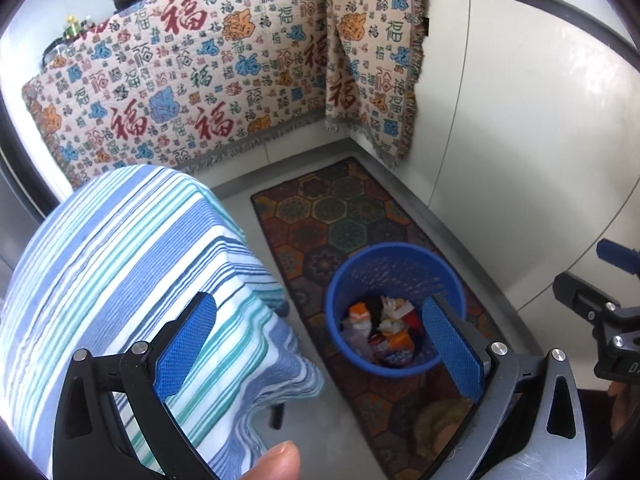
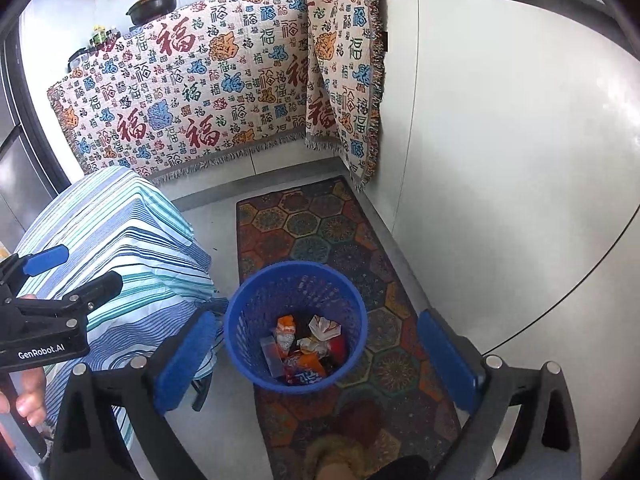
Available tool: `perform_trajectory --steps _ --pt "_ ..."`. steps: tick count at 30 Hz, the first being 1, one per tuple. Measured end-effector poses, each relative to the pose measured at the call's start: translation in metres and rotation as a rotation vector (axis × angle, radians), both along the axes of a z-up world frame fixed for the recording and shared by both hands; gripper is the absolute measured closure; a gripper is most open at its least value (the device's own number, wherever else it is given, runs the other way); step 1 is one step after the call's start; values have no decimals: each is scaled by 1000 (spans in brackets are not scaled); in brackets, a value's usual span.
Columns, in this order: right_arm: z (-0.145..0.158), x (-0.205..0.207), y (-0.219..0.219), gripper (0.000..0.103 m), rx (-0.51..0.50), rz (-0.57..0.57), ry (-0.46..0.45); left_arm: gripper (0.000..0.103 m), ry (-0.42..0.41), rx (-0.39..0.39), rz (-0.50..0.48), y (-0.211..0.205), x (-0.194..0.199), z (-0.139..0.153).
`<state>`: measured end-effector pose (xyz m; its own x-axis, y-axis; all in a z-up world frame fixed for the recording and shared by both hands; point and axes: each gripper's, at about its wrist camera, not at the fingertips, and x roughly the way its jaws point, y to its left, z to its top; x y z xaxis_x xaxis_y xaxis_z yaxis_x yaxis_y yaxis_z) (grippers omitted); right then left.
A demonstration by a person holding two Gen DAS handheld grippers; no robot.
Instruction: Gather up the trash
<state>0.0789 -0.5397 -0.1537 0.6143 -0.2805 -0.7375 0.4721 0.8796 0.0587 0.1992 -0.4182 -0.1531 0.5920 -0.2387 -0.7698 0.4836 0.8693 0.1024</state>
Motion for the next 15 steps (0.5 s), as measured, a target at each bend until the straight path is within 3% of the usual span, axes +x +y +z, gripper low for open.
perform_trajectory --steps 15 --pt "5 2 11 1 -28 18 0 0 20 -47 17 10 -5 4"
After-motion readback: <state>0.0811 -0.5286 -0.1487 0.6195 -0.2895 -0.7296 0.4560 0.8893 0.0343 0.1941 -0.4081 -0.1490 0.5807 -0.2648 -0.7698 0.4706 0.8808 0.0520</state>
